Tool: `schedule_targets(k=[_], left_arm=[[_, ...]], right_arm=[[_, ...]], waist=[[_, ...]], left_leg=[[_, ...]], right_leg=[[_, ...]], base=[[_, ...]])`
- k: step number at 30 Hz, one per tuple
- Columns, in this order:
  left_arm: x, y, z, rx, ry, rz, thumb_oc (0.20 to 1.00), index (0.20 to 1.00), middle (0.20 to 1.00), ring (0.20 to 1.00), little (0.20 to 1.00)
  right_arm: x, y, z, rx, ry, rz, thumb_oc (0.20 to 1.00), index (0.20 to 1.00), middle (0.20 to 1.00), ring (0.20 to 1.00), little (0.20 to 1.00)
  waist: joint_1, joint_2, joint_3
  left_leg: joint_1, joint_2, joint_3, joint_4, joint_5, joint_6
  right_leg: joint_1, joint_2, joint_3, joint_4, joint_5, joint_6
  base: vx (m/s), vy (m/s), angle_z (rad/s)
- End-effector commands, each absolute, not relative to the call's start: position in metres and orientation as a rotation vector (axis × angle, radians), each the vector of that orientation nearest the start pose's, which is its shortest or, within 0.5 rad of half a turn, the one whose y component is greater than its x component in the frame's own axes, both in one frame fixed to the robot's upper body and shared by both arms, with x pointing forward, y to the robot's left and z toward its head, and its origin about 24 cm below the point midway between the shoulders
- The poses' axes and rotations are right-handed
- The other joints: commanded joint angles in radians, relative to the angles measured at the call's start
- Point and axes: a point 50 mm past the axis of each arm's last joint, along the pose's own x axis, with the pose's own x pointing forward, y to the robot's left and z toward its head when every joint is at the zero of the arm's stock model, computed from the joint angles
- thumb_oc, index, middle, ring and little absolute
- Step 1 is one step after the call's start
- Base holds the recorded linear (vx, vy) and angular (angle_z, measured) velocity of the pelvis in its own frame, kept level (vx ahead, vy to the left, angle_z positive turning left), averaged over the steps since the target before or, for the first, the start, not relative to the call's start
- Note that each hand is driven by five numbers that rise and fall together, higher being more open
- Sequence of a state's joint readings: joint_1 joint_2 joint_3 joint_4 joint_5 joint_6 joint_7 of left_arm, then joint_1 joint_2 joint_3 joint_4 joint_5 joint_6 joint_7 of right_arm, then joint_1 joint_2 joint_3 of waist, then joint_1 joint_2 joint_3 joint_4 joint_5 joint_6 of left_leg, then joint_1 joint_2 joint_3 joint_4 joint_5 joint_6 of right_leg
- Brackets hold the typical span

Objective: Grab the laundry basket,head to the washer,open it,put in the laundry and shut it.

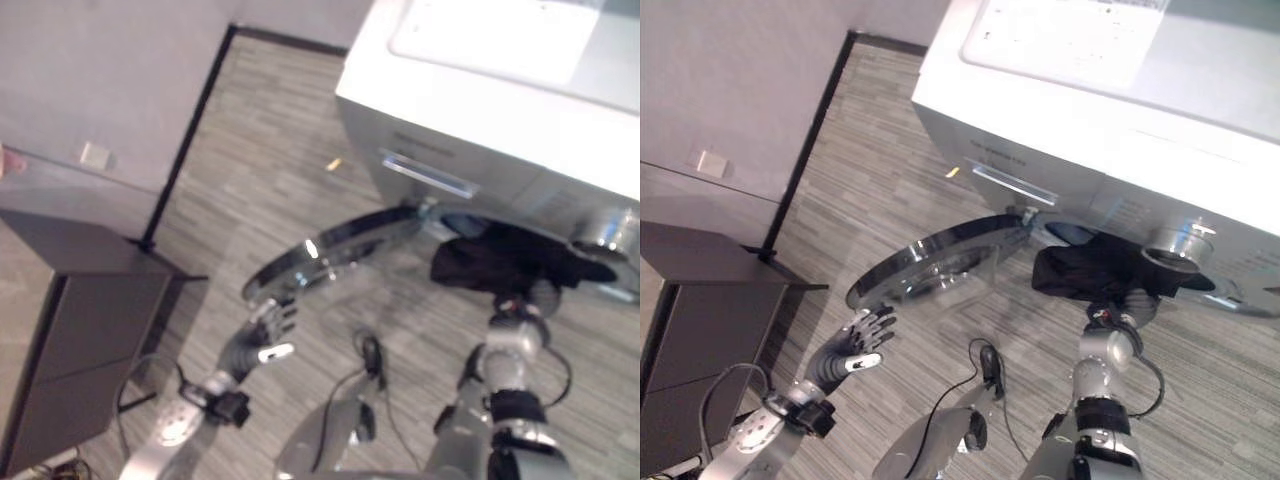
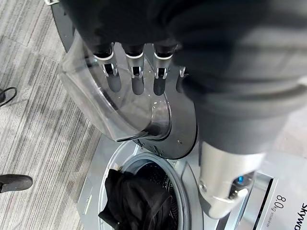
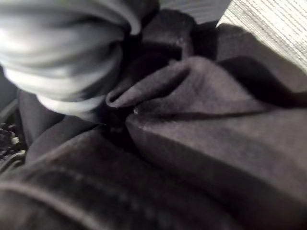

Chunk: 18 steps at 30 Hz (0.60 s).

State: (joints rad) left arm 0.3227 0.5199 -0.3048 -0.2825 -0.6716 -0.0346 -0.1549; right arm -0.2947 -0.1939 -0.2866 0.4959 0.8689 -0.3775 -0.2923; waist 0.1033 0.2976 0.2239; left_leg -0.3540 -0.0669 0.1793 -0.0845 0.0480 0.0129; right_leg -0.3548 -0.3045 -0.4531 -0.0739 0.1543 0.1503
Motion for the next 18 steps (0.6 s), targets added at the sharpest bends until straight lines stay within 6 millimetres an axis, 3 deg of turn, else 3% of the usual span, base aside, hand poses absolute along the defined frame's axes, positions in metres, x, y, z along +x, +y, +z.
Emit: schedule_targets(k=[1,6,10,12,18], left_arm=[[0.178,0.155,0.049,-0.292,0.089,-0.453,1.000,1.000,1.000,1.000,1.000],[0.179,0.152,0.048,-0.297,0.094,-0.457,1.000,1.000,1.000,1.000,1.000],[0.180,0.151,0.049,-0.293,0.090,-0.457,1.000,1.000,1.000,1.000,1.000],[0.181,0.152,0.046,-0.273,0.099,-0.455,1.000,1.000,1.000,1.000,1.000],[0.183,0.152,0.046,-0.261,0.103,-0.475,1.000,1.000,1.000,1.000,1.000]], right_arm=[[0.290,-0.267,0.053,0.827,-0.301,-0.683,0.200,0.200,0.200,0.200,0.200],[0.307,-0.254,0.066,0.921,-0.336,-0.642,0.200,0.200,0.200,0.200,0.200],[0.313,-0.256,0.079,0.936,-0.384,-0.638,0.200,0.200,0.200,0.200,0.200],[0.319,-0.274,0.120,0.962,-0.546,-0.678,0.200,0.200,0.200,0.200,0.200],[0.310,-0.309,0.155,0.886,-0.695,-0.762,0.200,0.200,0.200,0.200,0.200]], waist=[[0.010,0.002,0.024],[0.039,0.008,0.026],[0.051,0.011,0.027],[0.073,0.020,0.021],[0.082,0.021,0.007]], left_leg=[[-0.036,-0.060,0.033,-0.003,-0.057,0.061],[-0.056,-0.067,0.022,-0.003,-0.057,0.062],[-0.067,-0.068,0.019,-0.002,-0.054,0.061],[-0.084,-0.073,0.013,-0.002,-0.054,0.060],[-0.088,-0.078,0.010,-0.003,-0.059,0.060]], right_leg=[[0.051,-0.043,-0.004,0.148,-0.148,0.022],[0.043,-0.042,-0.013,0.147,-0.150,0.023],[0.035,-0.042,-0.015,0.150,-0.150,0.022],[0.023,-0.044,-0.019,0.152,-0.155,0.023],[0.020,-0.045,-0.019,0.148,-0.152,0.028]], base=[[0.02,0.012,0.03],[0.03,0.017,0.06],[0.01,0.001,0.08],[0.03,-0.002,0.09],[0.02,0.005,0.08]])
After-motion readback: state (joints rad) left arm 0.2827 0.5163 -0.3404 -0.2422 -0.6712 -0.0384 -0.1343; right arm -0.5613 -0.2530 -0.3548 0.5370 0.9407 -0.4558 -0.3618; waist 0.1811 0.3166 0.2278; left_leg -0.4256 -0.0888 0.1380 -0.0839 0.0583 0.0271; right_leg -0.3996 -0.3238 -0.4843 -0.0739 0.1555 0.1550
